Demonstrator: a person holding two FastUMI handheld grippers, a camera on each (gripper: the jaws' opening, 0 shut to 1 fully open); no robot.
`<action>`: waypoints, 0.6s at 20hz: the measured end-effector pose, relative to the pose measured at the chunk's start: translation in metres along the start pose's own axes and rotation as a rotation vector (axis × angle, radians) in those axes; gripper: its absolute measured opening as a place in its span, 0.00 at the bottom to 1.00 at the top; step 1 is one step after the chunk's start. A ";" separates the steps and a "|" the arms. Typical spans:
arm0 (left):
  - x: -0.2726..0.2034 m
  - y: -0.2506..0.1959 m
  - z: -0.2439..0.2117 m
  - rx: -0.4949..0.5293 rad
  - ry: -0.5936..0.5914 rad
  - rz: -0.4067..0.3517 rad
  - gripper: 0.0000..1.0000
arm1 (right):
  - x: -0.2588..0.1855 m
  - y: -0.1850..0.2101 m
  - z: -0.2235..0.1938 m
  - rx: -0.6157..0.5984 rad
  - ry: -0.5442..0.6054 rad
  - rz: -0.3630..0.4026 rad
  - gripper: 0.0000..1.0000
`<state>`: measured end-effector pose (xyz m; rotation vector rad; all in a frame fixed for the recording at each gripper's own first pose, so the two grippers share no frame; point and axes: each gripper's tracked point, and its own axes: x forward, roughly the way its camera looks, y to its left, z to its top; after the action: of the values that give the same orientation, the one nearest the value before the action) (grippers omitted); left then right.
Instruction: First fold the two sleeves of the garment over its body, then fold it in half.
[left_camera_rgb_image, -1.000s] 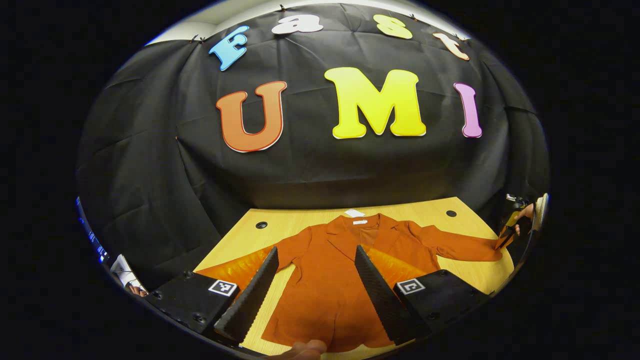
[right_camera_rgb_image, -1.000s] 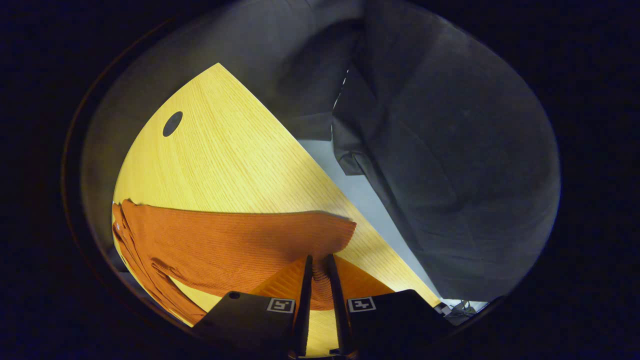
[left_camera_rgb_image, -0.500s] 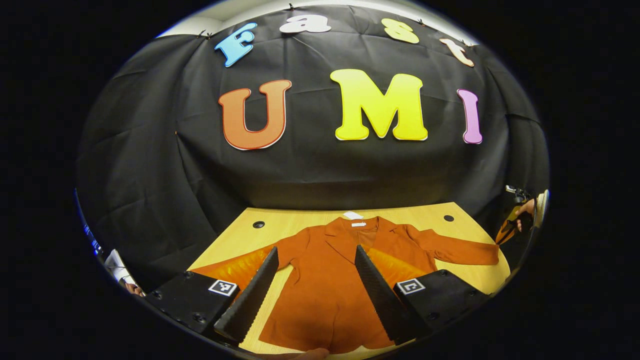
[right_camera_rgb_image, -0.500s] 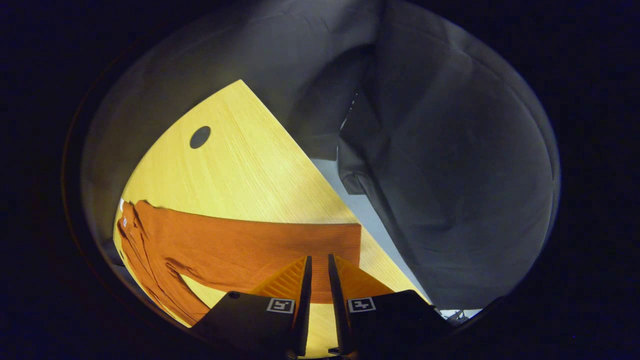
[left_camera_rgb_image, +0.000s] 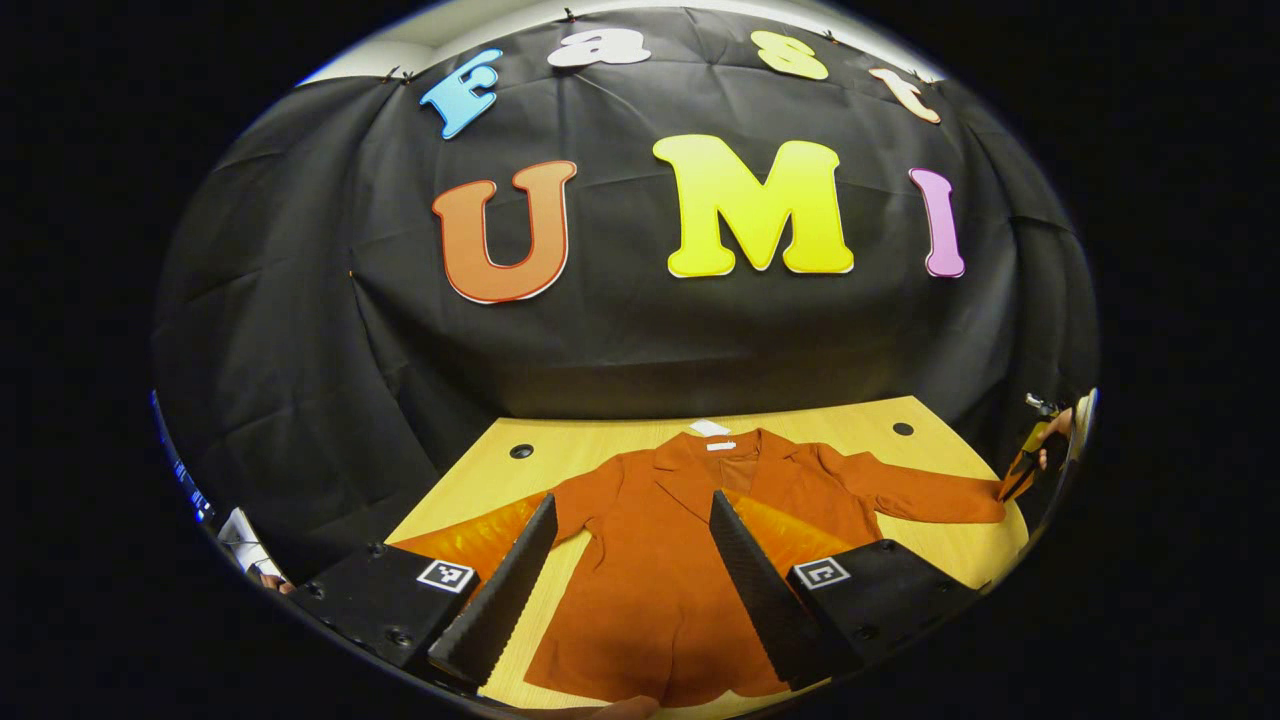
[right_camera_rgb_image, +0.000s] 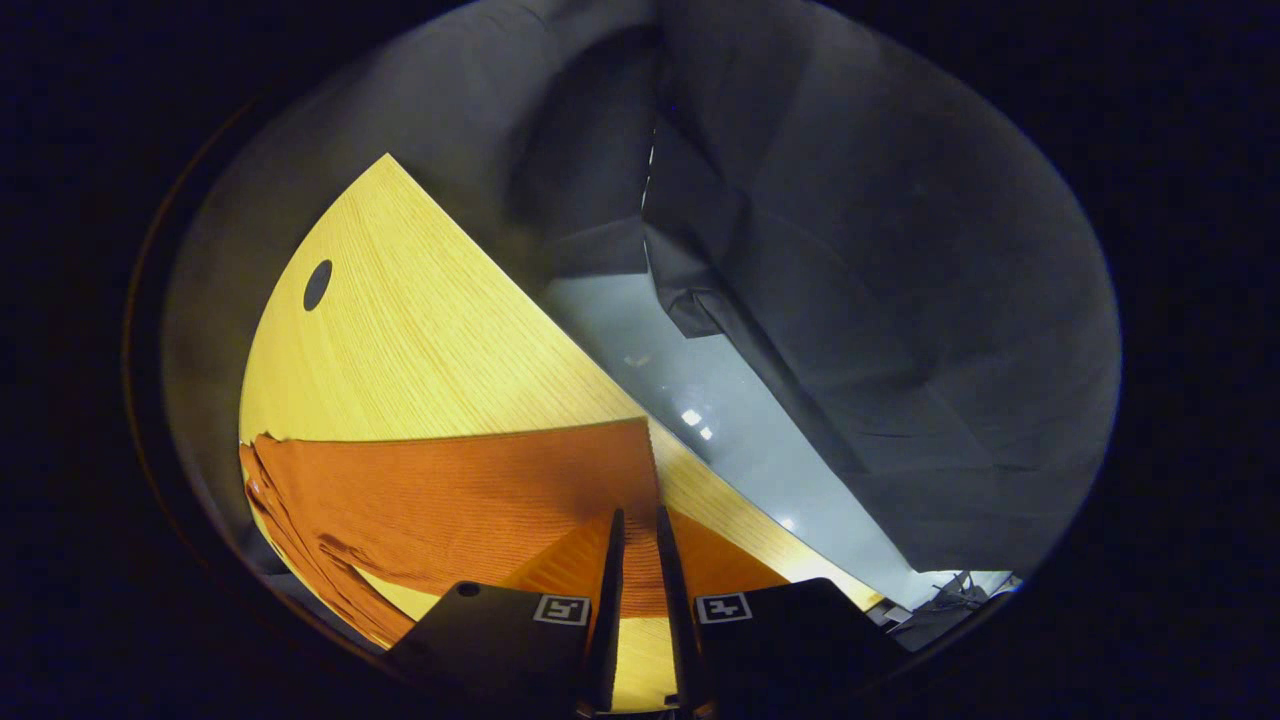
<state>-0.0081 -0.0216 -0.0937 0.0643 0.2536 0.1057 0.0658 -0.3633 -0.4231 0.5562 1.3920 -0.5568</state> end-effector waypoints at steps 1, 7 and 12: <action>0.000 -0.003 0.001 0.001 0.001 -0.005 0.99 | 0.000 0.002 0.001 -0.003 0.000 0.008 0.22; 0.005 -0.012 -0.003 0.003 0.019 -0.014 0.99 | 0.000 0.002 -0.002 -0.054 0.023 0.015 0.24; 0.006 -0.016 -0.008 -0.010 0.041 -0.025 0.99 | 0.000 -0.002 -0.002 -0.102 0.034 0.013 0.21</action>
<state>-0.0030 -0.0362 -0.1045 0.0491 0.2950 0.0840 0.0633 -0.3632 -0.4236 0.4944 1.4393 -0.4651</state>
